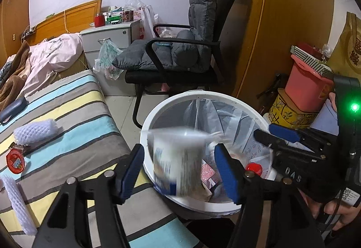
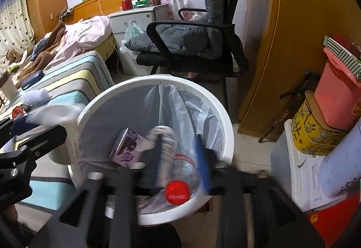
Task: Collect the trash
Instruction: 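Carry yogurt cup and wrapper over the wastebasket and open both tools, then move both tools back over the table toward the foam nets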
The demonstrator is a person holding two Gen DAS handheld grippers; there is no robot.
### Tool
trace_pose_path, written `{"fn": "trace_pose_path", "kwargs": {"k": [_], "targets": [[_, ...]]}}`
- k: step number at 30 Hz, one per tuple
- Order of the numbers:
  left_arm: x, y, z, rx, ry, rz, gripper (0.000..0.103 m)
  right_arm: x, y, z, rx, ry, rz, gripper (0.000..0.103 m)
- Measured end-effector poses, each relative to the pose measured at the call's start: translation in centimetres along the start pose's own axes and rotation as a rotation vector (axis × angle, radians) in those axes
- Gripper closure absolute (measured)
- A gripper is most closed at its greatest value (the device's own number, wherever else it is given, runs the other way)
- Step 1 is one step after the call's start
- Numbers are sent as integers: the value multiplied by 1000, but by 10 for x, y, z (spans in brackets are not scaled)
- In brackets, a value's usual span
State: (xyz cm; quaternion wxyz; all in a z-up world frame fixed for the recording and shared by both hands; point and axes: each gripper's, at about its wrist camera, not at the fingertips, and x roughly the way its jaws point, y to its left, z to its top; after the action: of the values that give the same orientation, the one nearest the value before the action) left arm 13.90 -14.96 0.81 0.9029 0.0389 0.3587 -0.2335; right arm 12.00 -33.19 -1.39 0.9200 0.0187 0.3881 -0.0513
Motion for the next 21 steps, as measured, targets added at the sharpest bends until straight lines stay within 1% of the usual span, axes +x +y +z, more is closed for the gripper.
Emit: {"fn": "trace_pose_path", "kwargs": {"k": [1,8,15,21], "targets": [[-1,1,0,-1,-3,4,36,-1,0,0,1,-3,4,49],[-14,10,-1,-21,-26,17,35,-9,3,3,7,-28,7,49],[-32,25,-2,-41,-59,45,35,-17,10,5,19,-58,19,49],[-48,38,-4,-66,-85,74,34,-24,22,5,4,-80,37,49]]}}
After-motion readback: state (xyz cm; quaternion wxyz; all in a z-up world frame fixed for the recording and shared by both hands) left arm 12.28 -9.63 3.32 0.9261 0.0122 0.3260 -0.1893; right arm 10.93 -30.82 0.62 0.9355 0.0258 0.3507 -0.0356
